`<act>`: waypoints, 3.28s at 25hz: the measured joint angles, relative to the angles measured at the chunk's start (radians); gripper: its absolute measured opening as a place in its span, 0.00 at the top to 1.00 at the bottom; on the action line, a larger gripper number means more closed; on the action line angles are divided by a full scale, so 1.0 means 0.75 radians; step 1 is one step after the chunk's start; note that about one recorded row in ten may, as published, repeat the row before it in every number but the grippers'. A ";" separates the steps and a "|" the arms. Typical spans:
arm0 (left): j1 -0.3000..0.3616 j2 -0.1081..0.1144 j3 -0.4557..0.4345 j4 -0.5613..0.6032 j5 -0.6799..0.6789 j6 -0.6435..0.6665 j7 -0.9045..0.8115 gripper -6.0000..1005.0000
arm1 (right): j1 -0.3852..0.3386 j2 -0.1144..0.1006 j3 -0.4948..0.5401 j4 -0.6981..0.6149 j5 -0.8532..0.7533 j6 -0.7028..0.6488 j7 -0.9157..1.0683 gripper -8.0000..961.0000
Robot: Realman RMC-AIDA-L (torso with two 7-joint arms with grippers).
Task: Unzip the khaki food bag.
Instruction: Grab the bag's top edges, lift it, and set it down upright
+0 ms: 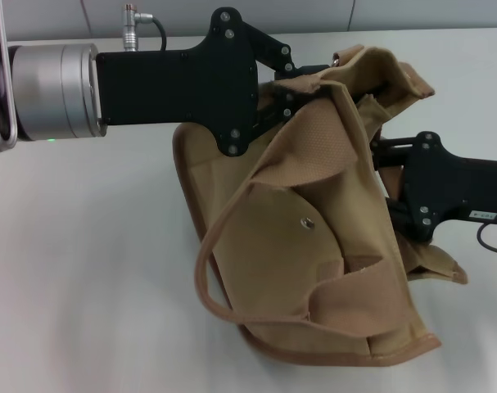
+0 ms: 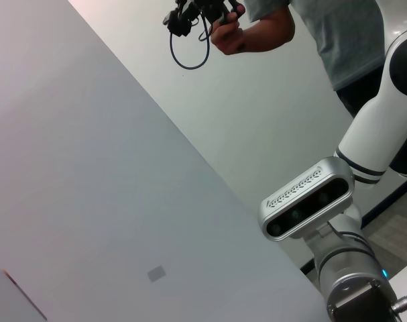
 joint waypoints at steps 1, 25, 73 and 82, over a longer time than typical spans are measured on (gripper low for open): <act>0.000 0.000 0.001 0.000 0.000 0.000 0.000 0.96 | 0.009 0.000 -0.019 0.003 0.008 0.009 0.000 0.59; 0.000 0.000 0.004 -0.008 -0.004 -0.001 0.008 0.96 | -0.028 -0.006 -0.185 0.005 0.112 0.008 -0.063 0.99; -0.004 0.002 -0.006 -0.031 -0.070 -0.057 0.011 0.97 | -0.286 -0.075 0.556 -0.098 -0.440 -0.253 0.028 0.67; -0.006 0.003 -0.004 -0.031 -0.070 -0.059 0.005 0.97 | -0.193 -0.016 0.518 -0.108 -0.605 -0.228 0.027 0.25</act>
